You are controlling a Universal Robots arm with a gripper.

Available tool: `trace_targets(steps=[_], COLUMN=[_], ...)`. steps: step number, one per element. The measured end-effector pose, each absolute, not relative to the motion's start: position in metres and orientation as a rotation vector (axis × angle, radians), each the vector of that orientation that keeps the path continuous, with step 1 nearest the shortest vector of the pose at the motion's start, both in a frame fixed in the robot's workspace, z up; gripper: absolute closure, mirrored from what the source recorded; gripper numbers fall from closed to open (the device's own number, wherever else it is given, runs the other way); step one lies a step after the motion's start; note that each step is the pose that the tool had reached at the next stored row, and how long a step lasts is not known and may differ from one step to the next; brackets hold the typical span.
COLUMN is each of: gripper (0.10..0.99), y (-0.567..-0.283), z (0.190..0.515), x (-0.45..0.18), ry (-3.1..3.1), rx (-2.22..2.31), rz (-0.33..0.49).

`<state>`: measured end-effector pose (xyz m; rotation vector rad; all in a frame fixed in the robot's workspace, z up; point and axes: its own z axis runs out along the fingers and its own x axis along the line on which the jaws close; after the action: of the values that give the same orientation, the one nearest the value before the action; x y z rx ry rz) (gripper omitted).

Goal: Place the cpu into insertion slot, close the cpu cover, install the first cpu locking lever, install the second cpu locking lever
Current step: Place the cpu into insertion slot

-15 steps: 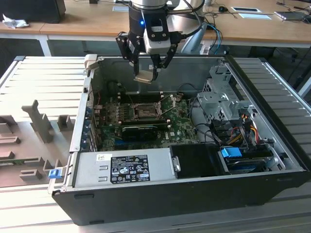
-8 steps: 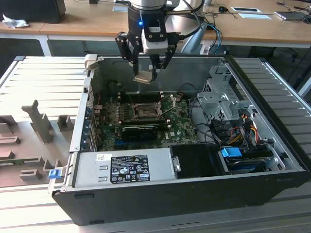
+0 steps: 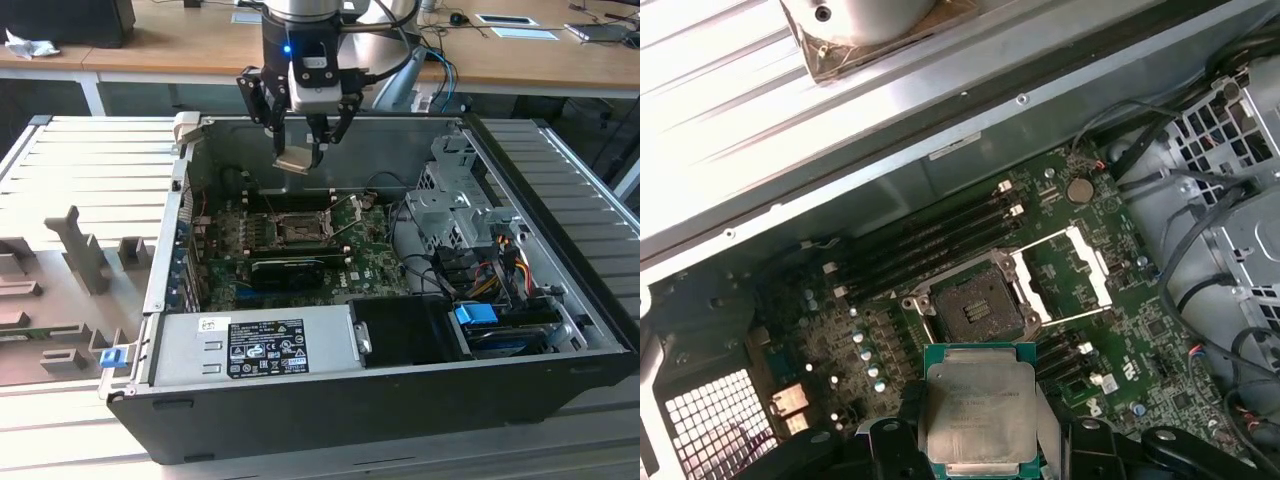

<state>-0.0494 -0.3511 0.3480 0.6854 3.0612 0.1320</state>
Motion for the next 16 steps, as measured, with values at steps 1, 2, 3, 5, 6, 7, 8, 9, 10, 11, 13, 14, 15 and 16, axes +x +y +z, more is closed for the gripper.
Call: trace_targets(steps=[1, 2, 3, 5, 6, 7, 8, 9, 10, 11, 13, 14, 15, 16], gripper=[0.561, 0.561, 0.561, 0.561, 0.561, 0.561, 0.561, 0.561, 0.561, 0.561, 0.561, 0.561, 0.561, 0.561], y=[-0.3511, -0.3511, -0.3511, -0.3511, -0.3511, -0.3511, -0.3511, -0.3511, -0.3511, -0.3511, -0.3511, -0.3511, -0.3511, -0.3511], z=[0.3479, 0.3477, 0.3475, 0.3472, 0.3470, 0.3468, 0.3467, 0.3467, 0.3465, 0.3464, 0.3463, 0.3461, 0.3460, 0.3459], x=[-0.0496, -0.0496, -0.0496, -0.0498, -0.0498, -0.0500, -0.0501, -0.0501, -0.0502, -0.0503, -0.0503, -0.0503, -0.0503, -0.0503], ry=[3.060, 3.059, 3.059, 3.056, 3.054, 3.052, 3.050, 3.049, 3.048, 3.047, 3.044, 3.043, 3.042, 3.041], rx=[0.689, 0.692, 0.695, 0.705, 0.713, 0.721, 0.727, 0.731, 0.735, 0.740, 0.750, 0.753, 0.757, 0.762], rz=[0.132, 0.132, 0.132, 0.132, 0.132, 0.132, 0.132, 0.132, 0.132, 0.132, 0.132, 0.132, 0.132, 0.132])
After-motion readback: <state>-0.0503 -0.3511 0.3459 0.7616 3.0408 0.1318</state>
